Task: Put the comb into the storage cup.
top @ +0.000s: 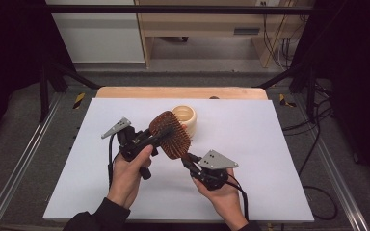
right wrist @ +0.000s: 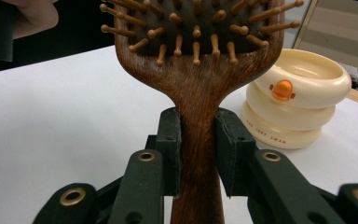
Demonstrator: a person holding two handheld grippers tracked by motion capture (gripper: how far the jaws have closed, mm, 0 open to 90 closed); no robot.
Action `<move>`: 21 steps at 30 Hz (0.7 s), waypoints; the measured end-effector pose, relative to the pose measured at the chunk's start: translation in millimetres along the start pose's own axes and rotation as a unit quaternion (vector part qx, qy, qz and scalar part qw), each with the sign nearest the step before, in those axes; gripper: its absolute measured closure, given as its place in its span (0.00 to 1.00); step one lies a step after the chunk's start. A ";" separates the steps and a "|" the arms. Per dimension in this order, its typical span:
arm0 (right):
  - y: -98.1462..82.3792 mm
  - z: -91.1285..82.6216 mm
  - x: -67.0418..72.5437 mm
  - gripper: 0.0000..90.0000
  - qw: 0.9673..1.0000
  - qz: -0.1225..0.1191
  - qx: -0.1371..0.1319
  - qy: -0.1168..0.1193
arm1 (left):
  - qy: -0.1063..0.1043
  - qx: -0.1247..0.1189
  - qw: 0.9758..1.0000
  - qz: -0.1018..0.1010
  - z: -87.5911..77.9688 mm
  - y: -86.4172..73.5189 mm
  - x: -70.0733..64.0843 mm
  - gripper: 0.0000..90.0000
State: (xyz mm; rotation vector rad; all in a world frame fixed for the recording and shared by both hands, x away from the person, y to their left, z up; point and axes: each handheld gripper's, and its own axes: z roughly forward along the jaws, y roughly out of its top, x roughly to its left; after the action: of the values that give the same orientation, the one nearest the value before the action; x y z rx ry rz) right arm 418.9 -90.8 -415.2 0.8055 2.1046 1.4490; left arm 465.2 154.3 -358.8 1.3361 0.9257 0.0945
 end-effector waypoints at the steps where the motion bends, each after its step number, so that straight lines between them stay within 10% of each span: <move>1: -0.3 0.4 0.0 0.81 1.000 -0.002 0.001 -0.001 | 0.001 0.001 1.000 -0.001 -0.5 0.0 -0.6 0.51; 21: -3.9 4.5 -5.2 0.70 1.000 0.020 -0.002 0.011 | 0.004 0.001 1.000 0.007 2.1 4.0 -12.3 0.59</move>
State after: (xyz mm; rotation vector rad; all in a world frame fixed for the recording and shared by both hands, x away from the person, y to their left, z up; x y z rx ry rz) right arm 424.9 -92.4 -420.2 0.8393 2.1129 1.4881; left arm 460.1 147.0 -349.1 1.3454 0.9237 0.1111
